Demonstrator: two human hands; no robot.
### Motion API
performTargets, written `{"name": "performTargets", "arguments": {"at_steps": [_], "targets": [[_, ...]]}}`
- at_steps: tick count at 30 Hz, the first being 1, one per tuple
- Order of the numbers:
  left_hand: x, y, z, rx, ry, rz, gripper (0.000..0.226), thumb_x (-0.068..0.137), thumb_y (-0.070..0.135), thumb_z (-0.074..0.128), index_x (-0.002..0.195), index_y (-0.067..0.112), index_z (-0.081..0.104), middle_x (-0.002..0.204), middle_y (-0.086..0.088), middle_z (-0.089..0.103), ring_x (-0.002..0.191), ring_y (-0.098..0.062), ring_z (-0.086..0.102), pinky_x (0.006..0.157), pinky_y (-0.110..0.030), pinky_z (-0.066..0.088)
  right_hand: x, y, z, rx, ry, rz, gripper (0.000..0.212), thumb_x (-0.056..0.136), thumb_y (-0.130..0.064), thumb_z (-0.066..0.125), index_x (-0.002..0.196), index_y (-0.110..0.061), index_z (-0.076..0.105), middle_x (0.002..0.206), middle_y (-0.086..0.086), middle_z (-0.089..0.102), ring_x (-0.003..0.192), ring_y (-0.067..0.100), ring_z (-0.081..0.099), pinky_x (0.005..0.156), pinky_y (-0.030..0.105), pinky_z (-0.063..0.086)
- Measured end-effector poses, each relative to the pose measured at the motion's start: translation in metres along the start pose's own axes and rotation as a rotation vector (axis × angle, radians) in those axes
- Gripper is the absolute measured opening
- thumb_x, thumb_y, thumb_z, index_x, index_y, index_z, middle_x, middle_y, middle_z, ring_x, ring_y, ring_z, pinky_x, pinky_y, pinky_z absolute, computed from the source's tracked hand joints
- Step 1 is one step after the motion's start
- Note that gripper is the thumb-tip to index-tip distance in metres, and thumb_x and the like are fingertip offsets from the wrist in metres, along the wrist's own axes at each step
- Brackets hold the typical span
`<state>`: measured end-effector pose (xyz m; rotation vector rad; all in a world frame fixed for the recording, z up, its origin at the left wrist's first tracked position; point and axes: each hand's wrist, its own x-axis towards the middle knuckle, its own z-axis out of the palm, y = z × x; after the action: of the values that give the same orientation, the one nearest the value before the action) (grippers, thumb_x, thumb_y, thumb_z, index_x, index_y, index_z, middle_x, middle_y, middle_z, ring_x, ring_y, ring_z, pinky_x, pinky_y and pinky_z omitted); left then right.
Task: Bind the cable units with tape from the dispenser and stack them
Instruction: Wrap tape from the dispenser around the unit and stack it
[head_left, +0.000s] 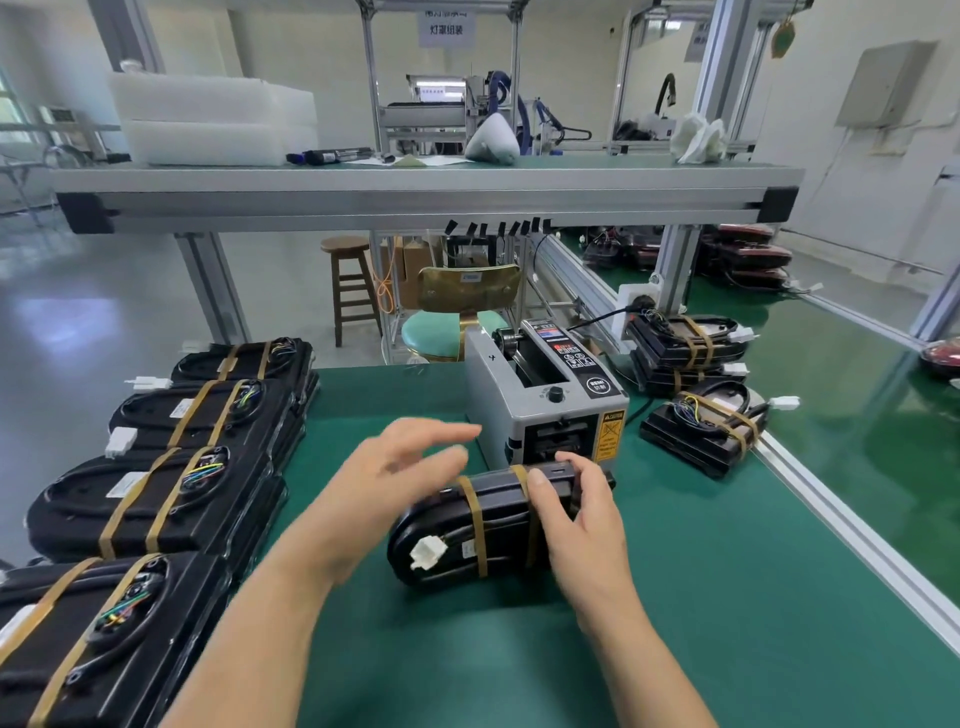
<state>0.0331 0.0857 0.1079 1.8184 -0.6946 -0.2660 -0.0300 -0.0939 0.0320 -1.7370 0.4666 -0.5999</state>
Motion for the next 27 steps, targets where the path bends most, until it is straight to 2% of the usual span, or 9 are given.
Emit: {"name": "performTargets", "arguments": {"at_steps": [3, 5, 7, 9, 12, 14, 17, 20, 27], "targets": [[0.047, 0.014, 0.017, 0.235, 0.185, -0.146, 0.015, 0.085, 0.015, 0.07, 0.098, 0.019, 0.076, 0.099, 0.003, 0.073, 0.096, -0.012, 0.066, 0.086, -0.024, 0.052, -0.001, 0.001, 0.0, 0.004, -0.009, 0.001, 0.034, 0.094, -0.042, 0.058, 0.127, -0.033, 0.052, 0.125, -0.016, 0.052, 0.114, 0.002, 0.048, 0.097, 0.025, 0.037], [0.076, 0.015, 0.035, 0.327, 0.218, -0.276, 0.014, 0.083, 0.007, 0.071, 0.095, 0.012, 0.076, 0.1, -0.003, 0.073, 0.097, -0.019, 0.066, 0.09, -0.033, 0.053, -0.003, 0.001, -0.001, -0.004, -0.001, -0.001, 0.032, 0.095, -0.043, 0.056, 0.126, -0.036, 0.051, 0.124, -0.018, 0.05, 0.108, 0.006, 0.05, 0.097, 0.028, 0.041], [0.094, 0.011, 0.048, 0.412, 0.209, -0.345, 0.014, 0.081, 0.008, 0.075, 0.095, 0.009, 0.077, 0.1, -0.008, 0.073, 0.099, -0.024, 0.066, 0.091, -0.036, 0.053, -0.004, 0.001, -0.001, -0.007, 0.004, -0.002, 0.032, 0.095, -0.043, 0.056, 0.126, -0.037, 0.051, 0.121, -0.022, 0.049, 0.109, 0.008, 0.052, 0.099, 0.029, 0.042], [0.1, 0.004, 0.053, 0.442, 0.234, -0.376, 0.012, 0.08, 0.009, 0.077, 0.092, 0.009, 0.077, 0.096, -0.008, 0.072, 0.097, -0.026, 0.066, 0.088, -0.036, 0.054, -0.005, 0.002, -0.002, 0.0, 0.002, -0.004, 0.034, 0.095, -0.043, 0.057, 0.128, -0.036, 0.051, 0.122, -0.023, 0.049, 0.11, 0.001, 0.05, 0.097, 0.025, 0.04], [0.098, -0.004, 0.053, 0.365, 0.27, -0.369, 0.007, 0.077, 0.007, 0.079, 0.077, 0.013, 0.074, 0.086, -0.004, 0.07, 0.09, -0.023, 0.066, 0.082, -0.031, 0.052, -0.008, 0.004, -0.001, 0.035, 0.015, -0.014, 0.038, 0.093, -0.042, 0.06, 0.129, -0.033, 0.053, 0.123, -0.021, 0.051, 0.113, -0.014, 0.045, 0.098, 0.02, 0.037], [0.095, -0.007, 0.051, 0.298, 0.264, -0.365, 0.017, 0.076, 0.005, 0.079, 0.067, 0.016, 0.07, 0.084, -0.004, 0.071, 0.086, -0.022, 0.066, 0.077, -0.029, 0.051, -0.01, 0.005, 0.0, 0.05, 0.027, -0.019, 0.038, 0.091, -0.042, 0.062, 0.128, -0.033, 0.054, 0.122, -0.022, 0.052, 0.113, -0.017, 0.044, 0.098, 0.019, 0.038], [0.093, -0.01, 0.051, 0.262, 0.259, -0.356, 0.015, 0.075, 0.006, 0.08, 0.068, 0.015, 0.071, 0.082, -0.003, 0.07, 0.083, -0.019, 0.066, 0.072, -0.028, 0.05, -0.013, 0.005, 0.002, 0.076, 0.028, -0.018, 0.036, 0.091, -0.042, 0.062, 0.125, -0.037, 0.053, 0.12, -0.027, 0.05, 0.11, -0.026, 0.039, 0.09, 0.011, 0.035], [0.091, -0.01, 0.052, 0.27, 0.26, -0.32, 0.013, 0.075, 0.01, 0.082, 0.068, 0.014, 0.071, 0.079, 0.0, 0.069, 0.078, -0.015, 0.064, 0.066, -0.026, 0.047, -0.015, 0.005, 0.002, 0.089, 0.029, -0.024, 0.035, 0.09, -0.043, 0.063, 0.123, -0.04, 0.053, 0.12, -0.028, 0.05, 0.109, -0.026, 0.039, 0.088, 0.007, 0.034], [0.086, -0.006, 0.054, 0.333, 0.277, -0.238, 0.015, 0.076, 0.007, 0.078, 0.065, 0.015, 0.07, 0.073, 0.002, 0.067, 0.074, -0.013, 0.062, 0.067, -0.027, 0.05, -0.017, 0.006, 0.002, 0.105, 0.041, -0.03, 0.034, 0.089, -0.042, 0.064, 0.121, -0.039, 0.053, 0.12, -0.025, 0.052, 0.11, -0.024, 0.04, 0.086, 0.003, 0.034]]}}
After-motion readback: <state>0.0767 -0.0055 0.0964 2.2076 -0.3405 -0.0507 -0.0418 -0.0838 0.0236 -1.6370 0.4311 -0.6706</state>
